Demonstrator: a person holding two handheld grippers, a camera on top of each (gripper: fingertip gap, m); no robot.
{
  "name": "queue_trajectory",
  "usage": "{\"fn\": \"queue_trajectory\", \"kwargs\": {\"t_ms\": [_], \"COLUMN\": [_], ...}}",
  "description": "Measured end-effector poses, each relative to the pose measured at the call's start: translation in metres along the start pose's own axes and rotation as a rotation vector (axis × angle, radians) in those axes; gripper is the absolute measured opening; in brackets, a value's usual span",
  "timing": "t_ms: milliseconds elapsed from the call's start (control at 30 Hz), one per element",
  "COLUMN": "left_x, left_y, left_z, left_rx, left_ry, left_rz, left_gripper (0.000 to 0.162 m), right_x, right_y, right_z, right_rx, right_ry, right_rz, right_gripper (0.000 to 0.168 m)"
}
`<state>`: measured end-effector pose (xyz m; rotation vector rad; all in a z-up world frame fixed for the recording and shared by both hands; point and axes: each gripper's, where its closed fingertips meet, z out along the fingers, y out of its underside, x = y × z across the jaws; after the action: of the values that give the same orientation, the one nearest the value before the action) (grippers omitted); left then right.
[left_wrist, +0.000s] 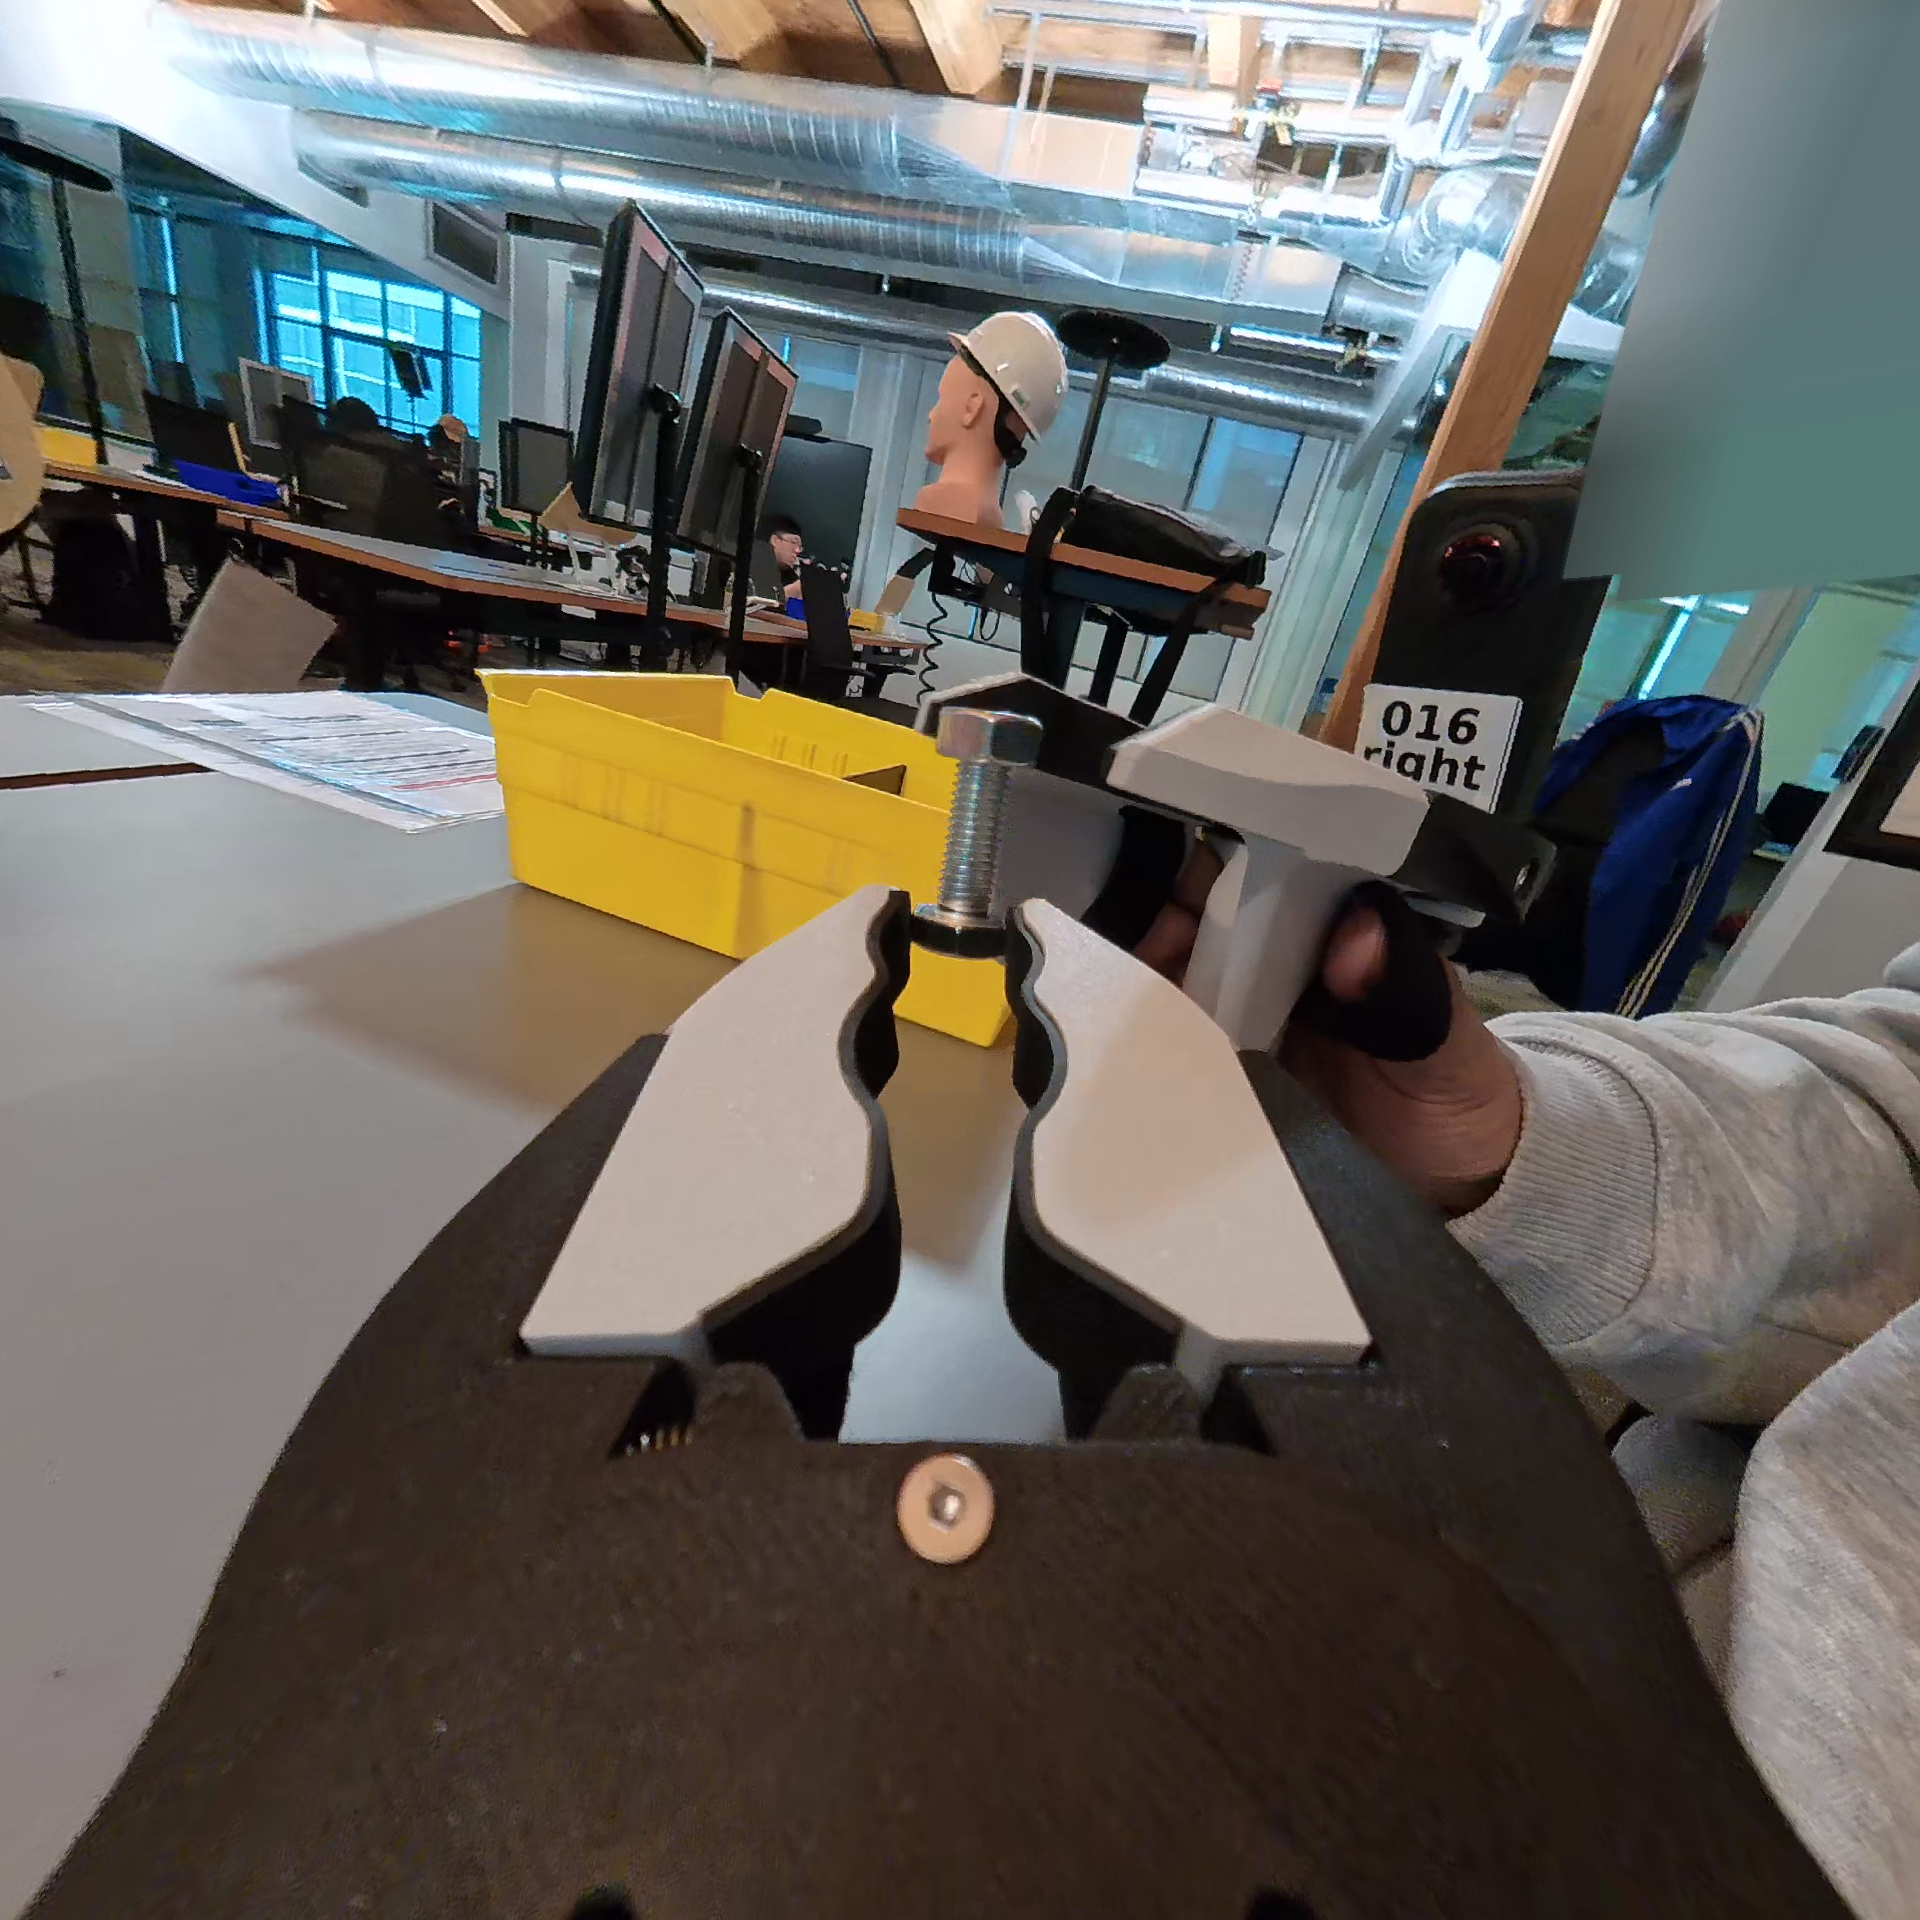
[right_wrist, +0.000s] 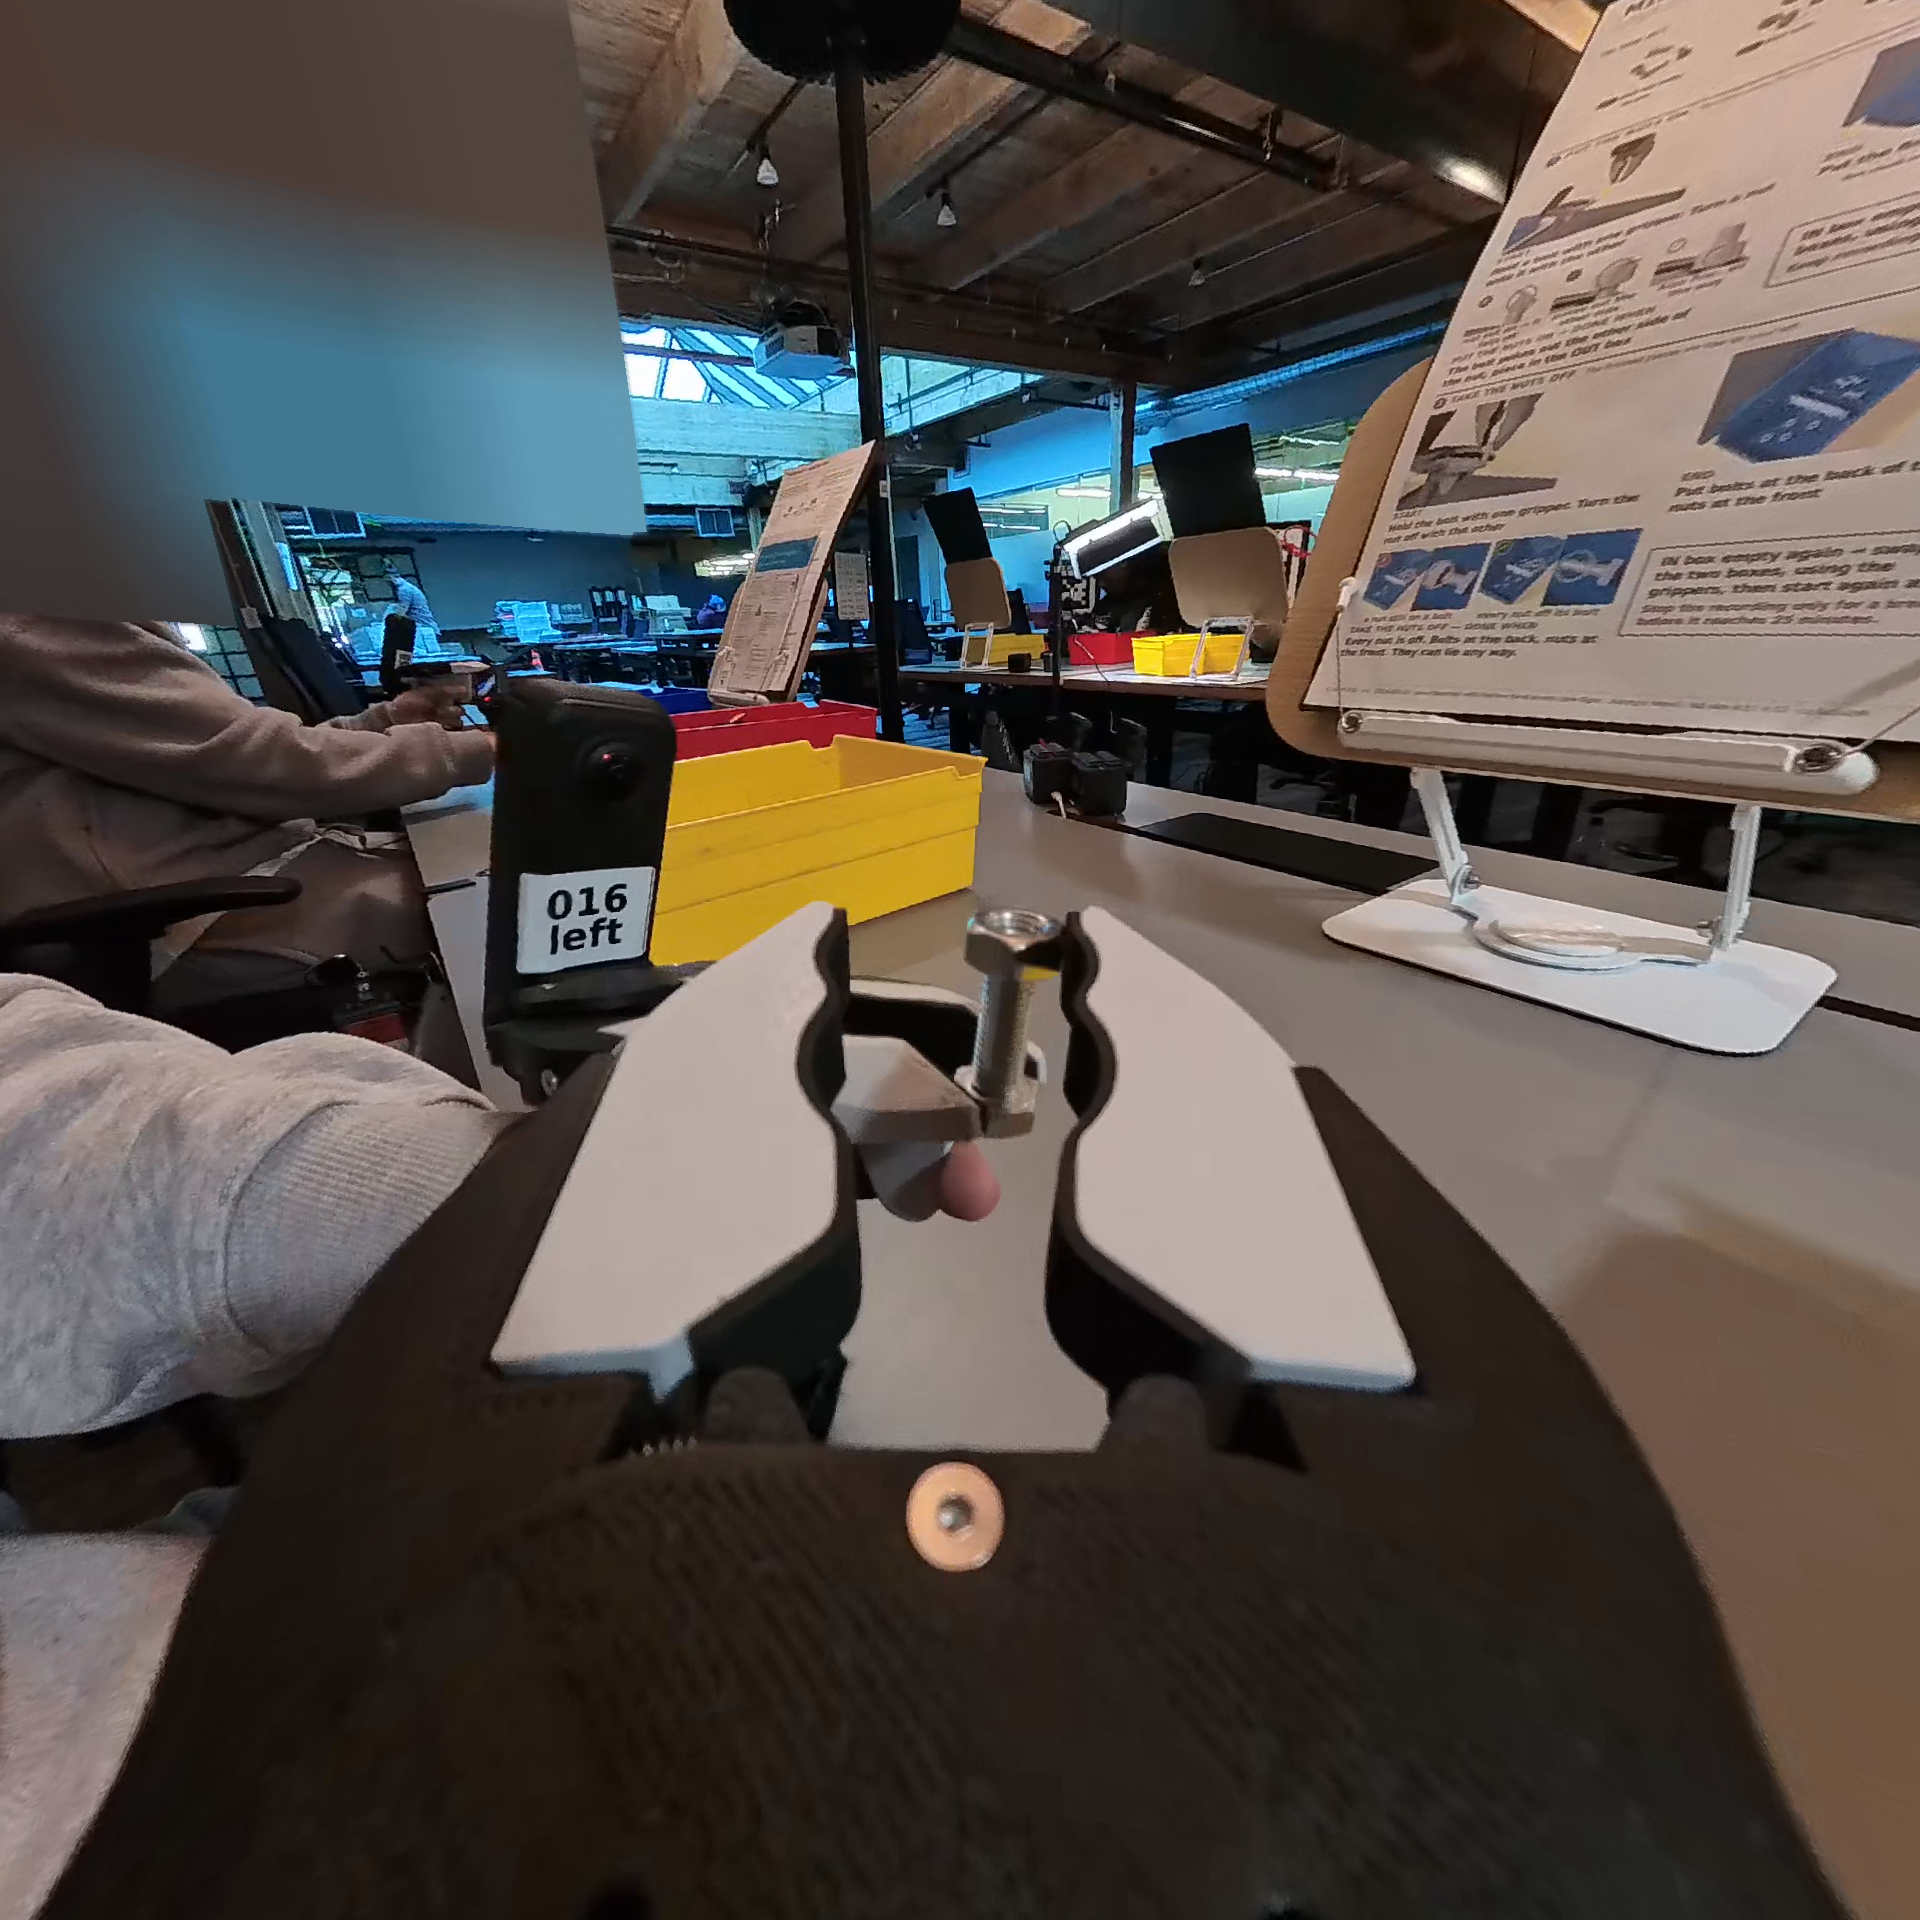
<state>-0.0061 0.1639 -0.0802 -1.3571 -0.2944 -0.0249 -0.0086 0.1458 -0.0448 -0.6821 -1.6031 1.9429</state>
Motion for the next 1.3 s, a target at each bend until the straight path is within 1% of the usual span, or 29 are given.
{"fn": "queue_trajectory", "kwargs": {"t_ms": [67, 167, 267, 533, 633, 867, 933, 1067, 1200, 1300], "left_x": [0.003, 0.007, 0.009, 0.014, 0.018, 0.026, 0.033, 0.045, 0.054, 0.066], "left_y": [0.002, 0.004, 0.005, 0.001, 0.001, -0.001, -0.002, -0.007, -0.009, -0.01], "left_z": [0.001, 0.002, 0.003, 0.002, 0.002, 0.0, -0.001, -0.005, -0.009, -0.018], "left_rx": [-0.011, -0.017, -0.02, 0.001, 0.003, 0.013, 0.008, 0.021, 0.014, -0.026], "left_ry": [0.01, 0.023, 0.036, 0.086, 0.121, 0.214, 0.29, 0.423, 0.51, 0.685], "left_rz": [0.012, 0.008, 0.009, -0.031, -0.064, -0.153, -0.218, -0.344, -0.391, -0.557], "left_gripper": [0.018, 0.018, 0.018, 0.017, 0.017, 0.017, 0.018, 0.017, 0.017, 0.018], "right_x": [-0.001, 0.001, 0.005, 0.002, 0.0, -0.006, -0.013, -0.023, -0.033, -0.044], "right_y": [0.001, 0.002, 0.003, -0.002, -0.004, -0.008, -0.01, -0.017, -0.019, -0.019], "right_z": [0.0, 0.0, -0.001, -0.004, -0.006, -0.009, -0.011, -0.016, -0.019, -0.023], "right_rx": [-0.002, -0.01, -0.017, 0.002, 0.008, 0.026, 0.033, 0.064, 0.061, 0.042], "right_ry": [-0.002, 0.002, 0.014, -0.047, -0.076, -0.17, -0.237, -0.371, -0.446, -0.555], "right_rz": [-0.001, 0.003, 0.016, 0.026, 0.022, 0.086, 0.118, 0.241, 0.231, 0.299], "right_gripper": [0.039, 0.033, 0.02, 0.019, 0.019, 0.018, 0.018, 0.018, 0.019, 0.019]}}
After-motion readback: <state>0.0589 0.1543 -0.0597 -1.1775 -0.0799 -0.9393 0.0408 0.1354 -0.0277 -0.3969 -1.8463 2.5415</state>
